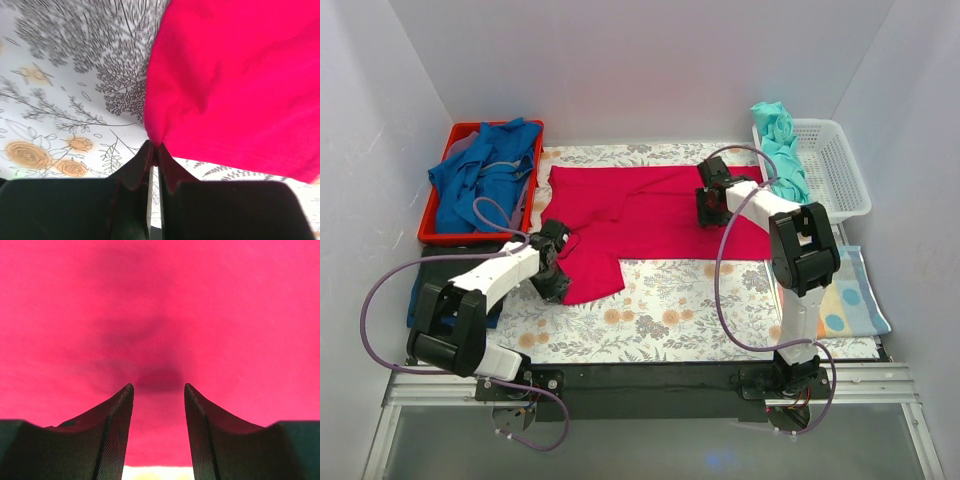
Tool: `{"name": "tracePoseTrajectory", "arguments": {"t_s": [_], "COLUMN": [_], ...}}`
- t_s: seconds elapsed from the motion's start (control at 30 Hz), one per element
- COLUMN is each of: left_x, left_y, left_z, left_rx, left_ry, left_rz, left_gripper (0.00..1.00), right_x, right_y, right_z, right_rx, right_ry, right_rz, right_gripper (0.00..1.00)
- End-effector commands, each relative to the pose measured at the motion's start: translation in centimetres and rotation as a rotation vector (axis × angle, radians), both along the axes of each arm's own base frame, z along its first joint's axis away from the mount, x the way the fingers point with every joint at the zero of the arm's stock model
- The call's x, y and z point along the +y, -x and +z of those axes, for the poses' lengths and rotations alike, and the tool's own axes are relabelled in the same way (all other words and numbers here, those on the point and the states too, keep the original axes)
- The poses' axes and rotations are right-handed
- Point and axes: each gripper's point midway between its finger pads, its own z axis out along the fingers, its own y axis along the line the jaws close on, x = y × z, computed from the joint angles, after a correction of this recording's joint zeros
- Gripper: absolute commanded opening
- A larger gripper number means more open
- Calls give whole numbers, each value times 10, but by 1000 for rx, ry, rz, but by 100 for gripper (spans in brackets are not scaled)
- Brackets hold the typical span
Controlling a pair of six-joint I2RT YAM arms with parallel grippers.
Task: Fold and stack the t-shirts
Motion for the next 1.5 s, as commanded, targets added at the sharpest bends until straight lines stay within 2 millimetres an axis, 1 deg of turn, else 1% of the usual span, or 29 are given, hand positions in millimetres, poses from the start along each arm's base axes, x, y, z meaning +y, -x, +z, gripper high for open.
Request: {"name": "tracePoseTrajectory", "arguments": {"t_s": [0.0,0.07,0.1,0.13,0.17,0.2,0.27,0.3,0.37,0.4,0.53,0.7,0.83,0.97,1.03,1.17,1.27,1.3,1.4,1.47], "left_x": [16,17,21,22,22,23,23,24,24,25,32,40,43,47,46,41,39,39,40,40], "left_y": [-24,-35,-36,-38,-42,-42,-43,-42,-42,-40,-34,-22,-14,-7,-5,-9,-8,-7,-5,-4], "left_z": [44,64,69,73,77,78,77,77,76,78,84,96,103,108,107,101,99,99,98,97], "left_rx": [-134,-205,-217,-232,-244,-240,-234,-229,-223,-219,-213,-208,-202,-194,-186,-183,-178,-177,-174,-169], "left_ry": [-90,-91,-112,-112,-113,-123,-125,-129,-133,-138,-166,-180,-191,-200,-194,-173,-164,-165,-167,-168], "left_rz": [58,77,85,94,97,99,98,98,105,106,134,181,202,204,198,179,173,168,165,164], "left_gripper": [0,0,0,0,0,0,0,0,0,0,0,0,0,0,0,0,0,0,0,0], "right_x": [-48,-64,-77,-83,-91,-100,-107,-113,-118,-124,-139,-160,-166,-163,-162,-156,-154,-153,-150,-148], "right_y": [10,26,31,35,46,49,56,63,68,74,78,77,81,88,90,94,103,109,116,117], "right_z": [19,11,8,6,2,3,5,3,5,3,8,19,22,12,8,4,0,-3,-11,-14], "right_rx": [-19,14,28,36,53,53,56,63,60,69,58,32,29,57,67,77,91,101,117,125], "right_ry": [43,49,56,58,69,81,95,118,126,139,150,173,179,165,156,121,108,106,86,80], "right_rz": [-164,-222,-256,-276,-291,-316,-329,-340,-361,-374,-427,-476,-486,-487,-488,-489,-488,-488,-491,-490], "right_gripper": [52,52,52,53,53,53,54,54,55,55,56,57,57,57,57,57,56,56,54,50]}}
